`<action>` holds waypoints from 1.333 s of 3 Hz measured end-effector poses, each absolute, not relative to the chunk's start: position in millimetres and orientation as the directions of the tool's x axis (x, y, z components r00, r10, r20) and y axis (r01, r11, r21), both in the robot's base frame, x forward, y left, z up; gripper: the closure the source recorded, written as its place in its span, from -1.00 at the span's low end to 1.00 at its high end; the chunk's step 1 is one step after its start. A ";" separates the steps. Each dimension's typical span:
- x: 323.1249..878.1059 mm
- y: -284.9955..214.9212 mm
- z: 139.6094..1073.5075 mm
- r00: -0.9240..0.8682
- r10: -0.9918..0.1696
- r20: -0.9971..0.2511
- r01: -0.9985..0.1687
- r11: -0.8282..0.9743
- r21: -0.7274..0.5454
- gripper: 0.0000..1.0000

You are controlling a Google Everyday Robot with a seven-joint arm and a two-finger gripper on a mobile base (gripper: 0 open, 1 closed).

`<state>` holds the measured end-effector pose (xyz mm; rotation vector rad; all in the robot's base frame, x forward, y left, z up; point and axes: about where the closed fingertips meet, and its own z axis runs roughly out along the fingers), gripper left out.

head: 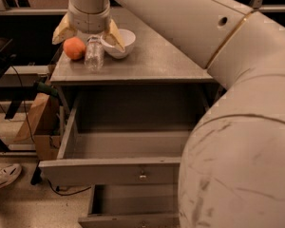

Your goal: Place water bottle into top drawer

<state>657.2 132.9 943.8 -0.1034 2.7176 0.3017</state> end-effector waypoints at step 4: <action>744.5 171.3 854.6 -0.936 0.155 -0.316 0.061 0.956 0.287 -1.00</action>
Offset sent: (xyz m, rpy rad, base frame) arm 0.0884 0.0704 -0.0615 0.1239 0.0196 -0.0874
